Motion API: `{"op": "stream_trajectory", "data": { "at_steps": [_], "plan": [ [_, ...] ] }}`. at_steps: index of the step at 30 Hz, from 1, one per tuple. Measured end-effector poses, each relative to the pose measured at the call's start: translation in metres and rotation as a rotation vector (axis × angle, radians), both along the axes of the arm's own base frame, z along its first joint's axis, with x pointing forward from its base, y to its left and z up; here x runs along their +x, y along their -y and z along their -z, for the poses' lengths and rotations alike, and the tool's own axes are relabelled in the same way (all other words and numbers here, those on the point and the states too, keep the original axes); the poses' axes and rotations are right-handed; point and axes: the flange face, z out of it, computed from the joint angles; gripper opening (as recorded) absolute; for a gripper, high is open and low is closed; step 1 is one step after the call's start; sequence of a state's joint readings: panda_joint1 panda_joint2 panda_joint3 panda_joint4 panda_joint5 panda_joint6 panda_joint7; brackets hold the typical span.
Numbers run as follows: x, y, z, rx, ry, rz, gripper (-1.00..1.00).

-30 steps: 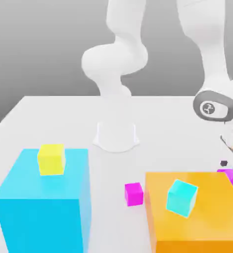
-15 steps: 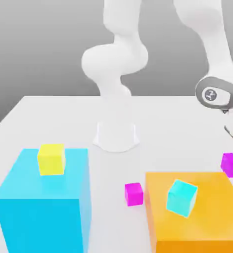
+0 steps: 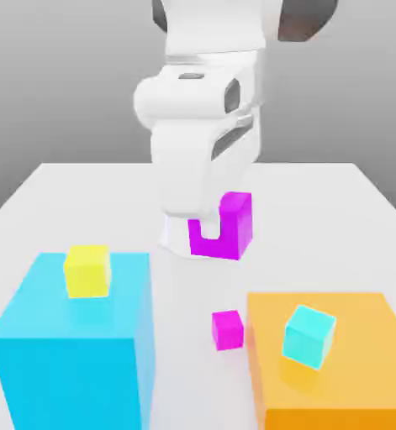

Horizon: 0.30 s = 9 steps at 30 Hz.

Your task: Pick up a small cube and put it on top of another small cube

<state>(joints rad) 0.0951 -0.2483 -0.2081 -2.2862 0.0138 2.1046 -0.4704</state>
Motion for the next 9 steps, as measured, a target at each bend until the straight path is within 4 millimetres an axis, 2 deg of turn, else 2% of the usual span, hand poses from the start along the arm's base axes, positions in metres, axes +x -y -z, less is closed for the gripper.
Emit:
{"op": "stream_trajectory", "data": {
  "at_steps": [2,3,5,6,9],
  "plan": [
    [-0.015,0.050,0.005,-0.035,-0.045,0.027,-1.00],
    [-0.019,0.063,0.016,-0.043,-0.058,0.033,-1.00],
    [-0.022,0.072,0.044,-0.050,-0.068,0.038,-1.00],
    [-0.023,0.074,0.057,-0.051,-0.069,0.039,1.00],
    [-0.023,0.074,0.057,-0.051,-0.069,0.039,1.00]
  ]
}}
